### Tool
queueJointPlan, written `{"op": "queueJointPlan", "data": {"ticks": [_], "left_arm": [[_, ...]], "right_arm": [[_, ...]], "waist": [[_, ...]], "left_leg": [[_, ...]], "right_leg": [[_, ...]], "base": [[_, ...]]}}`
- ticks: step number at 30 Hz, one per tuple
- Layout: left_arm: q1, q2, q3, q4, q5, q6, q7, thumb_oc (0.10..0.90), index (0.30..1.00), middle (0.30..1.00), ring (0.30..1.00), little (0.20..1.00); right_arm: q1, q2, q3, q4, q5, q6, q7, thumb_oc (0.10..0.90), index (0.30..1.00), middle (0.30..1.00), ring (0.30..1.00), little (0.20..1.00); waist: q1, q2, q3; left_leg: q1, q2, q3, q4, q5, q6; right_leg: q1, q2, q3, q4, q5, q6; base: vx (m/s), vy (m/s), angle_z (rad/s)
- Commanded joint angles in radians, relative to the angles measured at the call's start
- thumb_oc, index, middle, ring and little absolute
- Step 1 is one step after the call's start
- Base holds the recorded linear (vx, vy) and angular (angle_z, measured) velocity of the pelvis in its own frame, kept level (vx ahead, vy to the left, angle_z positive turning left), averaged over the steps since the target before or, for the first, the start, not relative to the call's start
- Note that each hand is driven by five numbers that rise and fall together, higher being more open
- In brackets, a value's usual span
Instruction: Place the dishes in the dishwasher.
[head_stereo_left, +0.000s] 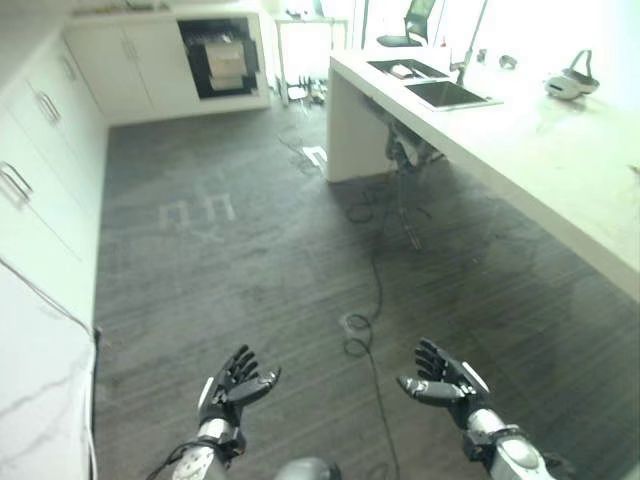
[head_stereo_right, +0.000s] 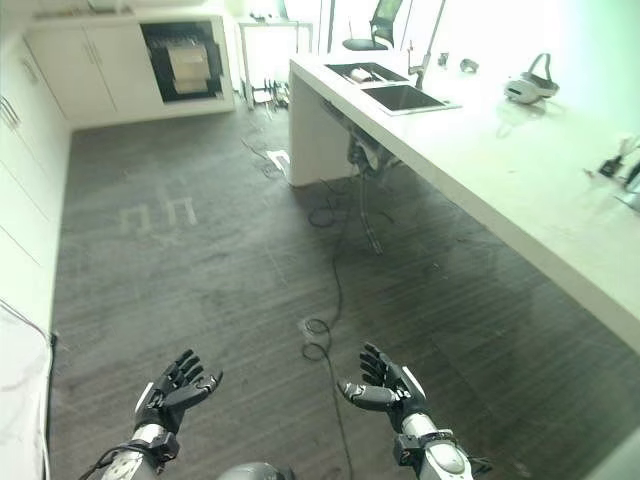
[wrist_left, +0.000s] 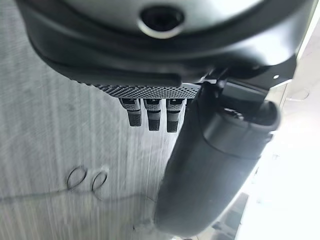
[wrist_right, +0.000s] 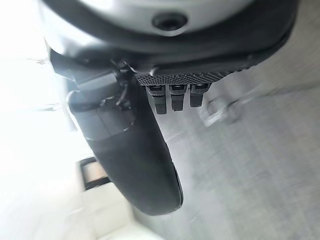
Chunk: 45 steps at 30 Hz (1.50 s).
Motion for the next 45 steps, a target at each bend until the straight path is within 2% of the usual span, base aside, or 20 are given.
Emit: {"op": "queueJointPlan", "data": {"ticks": [1,3,6,9,13,14,16,18,21,22,24,26,28,30,34,38,41,42,43,45], "left_arm": [[0.028,0.094,0.055,-0.164,0.025,-0.042,-0.023,0.800,0.900,0.900,0.900,0.900],[0.047,0.093,0.062,-0.183,0.018,-0.033,-0.028,0.800,0.900,0.900,0.900,0.900],[0.060,0.081,0.044,-0.178,0.028,-0.050,-0.032,0.800,0.900,0.900,0.900,0.900],[0.056,0.088,0.030,-0.173,0.022,-0.051,-0.045,0.800,0.900,0.900,0.900,0.900],[0.054,0.088,0.027,-0.231,0.015,-0.028,-0.028,0.800,0.900,0.900,0.900,0.900],[0.052,0.087,0.035,-0.251,-0.004,-0.023,-0.028,0.800,0.900,0.900,0.900,0.900],[0.053,0.079,0.044,-0.261,-0.022,-0.031,-0.025,0.800,0.900,0.900,0.900,0.900],[0.068,0.068,0.054,-0.286,-0.056,-0.056,-0.019,0.800,0.900,0.900,0.900,0.900],[0.076,0.065,0.068,-0.286,-0.084,-0.077,-0.042,0.800,0.900,0.900,0.900,0.900],[0.088,0.069,0.081,-0.304,-0.079,-0.072,-0.048,0.800,0.900,0.900,0.900,0.900],[0.090,0.078,0.083,-0.319,-0.054,-0.063,-0.043,0.800,0.900,0.900,0.900,0.900],[0.088,0.084,0.077,-0.326,-0.040,-0.060,-0.028,0.800,0.900,0.900,0.900,0.900],[0.099,0.078,0.075,-0.321,-0.018,-0.086,-0.029,0.800,0.900,0.900,0.900,0.900],[0.086,0.082,0.081,-0.313,-0.002,-0.094,-0.050,0.800,0.900,0.900,0.900,0.900],[0.038,0.130,0.049,-0.339,0.049,-0.070,-0.052,0.800,0.900,0.900,0.900,0.900],[0.019,0.153,0.012,-0.363,0.101,-0.090,-0.011,0.800,0.900,0.900,0.900,0.900],[0.008,0.179,0.020,-0.396,0.108,-0.090,0.017,0.800,0.900,0.900,0.900,0.900],[0.011,0.192,0.044,-0.434,0.108,-0.079,0.014,0.800,0.900,0.900,0.900,0.900],[0.021,0.197,0.053,-0.472,0.123,-0.080,0.030,0.800,0.900,0.900,0.900,0.900],[0.026,0.195,0.053,-0.489,0.127,-0.086,0.040,0.800,0.900,0.900,0.900,0.900]], "right_arm": [[0.037,-0.051,-0.047,-0.072,0.042,-0.083,0.013,0.800,0.900,0.900,0.900,0.900],[0.066,-0.075,-0.063,-0.081,0.055,-0.094,0.044,0.800,0.900,0.900,0.900,0.900],[0.090,-0.089,-0.070,-0.086,0.065,-0.113,0.059,0.800,0.900,0.900,0.900,0.900],[0.062,-0.100,-0.057,-0.081,0.070,-0.101,0.012,0.800,0.900,0.900,0.900,0.900],[0.038,-0.130,-0.068,-0.104,0.092,-0.079,-0.007,0.800,0.900,0.900,0.900,0.900],[0.035,-0.139,-0.078,-0.119,0.089,-0.075,-0.001,0.800,0.900,0.900,0.900,0.900],[0.027,-0.150,-0.084,-0.124,0.087,-0.076,0.015,0.800,0.900,0.900,0.900,0.900],[0.027,-0.167,-0.093,-0.121,0.076,-0.099,0.046,0.800,0.900,0.900,0.900,0.900],[0.037,-0.176,-0.106,-0.131,0.071,-0.116,0.033,0.800,0.900,0.900,0.900,0.900],[0.034,-0.177,-0.115,-0.133,0.077,-0.106,0.036,0.800,0.900,0.900,0.900,0.900],[0.044,-0.172,-0.123,-0.149,0.087,-0.097,0.042,0.800,0.900,0.900,0.900,0.900],[0.055,-0.171,-0.123,-0.166,0.079,-0.099,0.045,0.800,0.900,0.900,0.900,0.900],[0.063,-0.170,-0.129,-0.180,0.078,-0.111,0.057,0.800,0.900,0.900,0.900,0.900],[0.032,-0.175,-0.116,-0.192,0.094,-0.114,0.051,0.800,0.900,0.900,0.900,0.900],[0.042,-0.134,-0.117,-0.251,0.100,-0.091,0.026,0.800,0.900,0.900,0.900,0.900],[0.038,-0.115,-0.087,-0.276,0.090,-0.101,0.016,0.800,0.900,0.900,0.900,0.900],[0.027,-0.123,-0.082,-0.271,0.105,-0.115,0.013,0.800,0.900,0.900,0.900,0.900],[0.039,-0.133,-0.103,-0.288,0.114,-0.115,0.023,0.800,0.900,0.900,0.900,0.900],[0.048,-0.146,-0.120,-0.303,0.124,-0.120,0.035,0.800,0.900,0.900,0.900,0.900],[0.049,-0.151,-0.122,-0.313,0.130,-0.124,0.035,0.800,0.900,0.900,0.900,0.900]], "waist": [[-0.014,-0.060,-0.023],[-0.053,-0.084,-0.010],[-0.095,-0.114,-0.004],[-0.101,-0.117,-0.020],[-0.103,-0.111,-0.074],[-0.095,-0.125,-0.082],[-0.086,-0.140,-0.075],[-0.064,-0.172,-0.052],[-0.030,-0.168,-0.023],[-0.023,-0.149,-0.024],[-0.017,-0.123,-0.025],[-0.012,-0.091,-0.028],[0.019,-0.078,-0.030],[0.023,-0.078,-0.041],[-0.006,-0.084,-0.072],[-0.023,-0.035,-0.048],[-0.029,-0.054,-0.031],[-0.050,-0.078,-0.016],[-0.069,-0.116,-0.001],[-0.078,-0.128,0.003]], "left_leg": [[0.002,0.025,-0.121,-0.153,0.177,-0.160],[0.071,-0.015,-0.173,-0.153,0.127,-0.161],[0.160,-0.071,-0.239,-0.153,0.059,-0.161],[0.216,-0.064,-0.245,-0.153,0.024,-0.167],[0.299,0.019,-0.207,-0.153,0.214,-0.235],[0.325,0.031,-0.160,-0.140,0.355,-0.266],[0.283,0.026,-0.131,0.012,0.403,-0.289],[0.091,0.016,-0.089,0.352,0.454,-0.316],[-0.055,0.079,-0.044,0.273,0.414,-0.291],[-0.027,0.116,0.000,0.017,0.420,-0.293],[-0.049,0.136,-0.006,-0.153,0.395,-0.291],[-0.153,0.161,-0.044,-0.153,0.323,-0.298],[-0.258,0.140,-0.124,-0.153,0.349,-0.311],[-0.226,0.121,-0.146,-0.153,0.297,-0.275],[-0.146,0.074,-0.135,-0.153,0.244,-0.212],[-0.048,0.091,-0.115,-0.153,0.188,-0.176],[-0.017,0.073,-0.107,-0.153,0.177,-0.184],[0.030,0.059,-0.105,-0.153,0.150,-0.194],[0.080,0.032,-0.093,-0.153,0.102,-0.199],[0.108,0.024,-0.086,-0.153,0.077,-0.204]], "right_leg": [[0.267,0.047,-0.126,-0.767,0.081,0.040],[0.196,0.032,-0.140,-0.973,0.137,0.051],[0.020,-0.018,-0.066,-0.973,0.089,0.068],[0.037,-0.017,-0.052,-0.973,0.055,0.056],[0.127,0.015,-0.038,-0.973,0.015,0.011],[0.172,0.015,-0.040,-0.973,-0.021,-0.015],[0.205,0.008,-0.056,-0.973,-0.043,-0.038],[0.264,-0.016,-0.063,-0.973,-0.075,-0.076],[0.318,-0.007,-0.075,-0.973,-0.111,-0.072],[0.337,0.021,-0.047,-0.973,-0.146,-0.061],[0.349,0.055,-0.007,-0.973,-0.167,-0.044],[0.359,0.090,0.017,-0.973,-0.184,-0.035],[0.405,0.127,0.073,-0.973,-0.221,-0.037],[0.445,0.095,0.088,-0.973,-0.244,-0.011],[0.528,0.043,0.054,-0.973,-0.032,0.062],[0.317,0.024,-0.027,-0.574,0.114,0.059],[0.294,0.029,-0.091,-0.752,0.060,0.047],[0.299,0.015,-0.139,-0.973,0.088,0.054],[0.189,-0.050,-0.143,-0.973,0.064,0.070],[0.117,-0.085,-0.153,-0.973,0.072,0.085]], "base": [[0.60,-0.131,0.46],[0.59,-0.160,1.11],[0.57,-0.175,1.32],[0.51,-0.145,0.21],[0.54,-0.210,0.41],[0.47,-0.253,0.41],[0.36,-0.249,-0.64],[0.29,-0.226,-0.46],[0.37,-0.033,-0.56],[0.46,0.117,-0.65],[0.49,0.224,-0.57],[0.39,0.211,-0.31],[0.52,0.212,-0.11],[0.58,0.285,-0.63],[0.39,0.207,-0.62],[0.28,0.242,-0.05],[0.35,-0.040,-0.24],[0.65,-0.303,-0.04],[0.64,-0.334,0.04],[0.40,-0.225,-0.24]]}}
